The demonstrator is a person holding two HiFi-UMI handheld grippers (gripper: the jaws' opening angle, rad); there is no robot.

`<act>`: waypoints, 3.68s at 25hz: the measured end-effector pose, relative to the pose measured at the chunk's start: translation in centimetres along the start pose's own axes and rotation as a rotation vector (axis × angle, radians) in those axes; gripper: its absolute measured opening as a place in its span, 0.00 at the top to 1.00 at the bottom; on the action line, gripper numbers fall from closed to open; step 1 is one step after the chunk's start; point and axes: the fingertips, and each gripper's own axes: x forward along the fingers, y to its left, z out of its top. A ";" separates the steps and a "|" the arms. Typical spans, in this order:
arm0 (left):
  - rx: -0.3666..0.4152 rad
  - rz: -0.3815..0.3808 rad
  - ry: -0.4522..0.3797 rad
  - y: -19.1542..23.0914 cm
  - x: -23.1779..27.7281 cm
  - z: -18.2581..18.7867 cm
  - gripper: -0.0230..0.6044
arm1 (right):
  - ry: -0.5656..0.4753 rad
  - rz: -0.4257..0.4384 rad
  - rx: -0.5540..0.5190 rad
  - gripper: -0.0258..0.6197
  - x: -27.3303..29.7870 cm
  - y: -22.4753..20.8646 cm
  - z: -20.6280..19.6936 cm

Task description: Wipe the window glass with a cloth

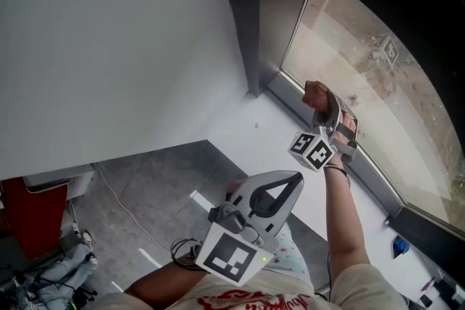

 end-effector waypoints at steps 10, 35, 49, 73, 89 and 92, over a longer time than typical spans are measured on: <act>-0.030 0.020 0.026 -0.2 -0.7 -0.7 0.93 | 0.034 0.061 -0.014 0.82 2.3 4.4 -1.8; -0.060 0.115 0.037 1.5 -2.6 -2.5 0.93 | 0.208 0.278 -0.045 0.82 6.5 13.3 -6.5; 0.024 0.166 -0.092 1.5 -4.8 3.4 0.93 | -0.169 -0.166 0.149 0.82 -9.2 -17.1 9.9; 0.073 -0.091 -0.041 3.8 -5.6 2.0 0.93 | -0.190 -0.447 -0.015 0.82 -8.8 -21.2 15.1; 0.085 -0.084 0.040 8.0 -3.9 -2.7 0.93 | -0.155 -0.360 -0.078 0.82 -1.9 -8.5 9.4; 0.085 -0.096 0.040 10.0 -3.4 -6.6 0.93 | -0.133 -0.343 -0.104 0.82 -0.2 -3.9 8.3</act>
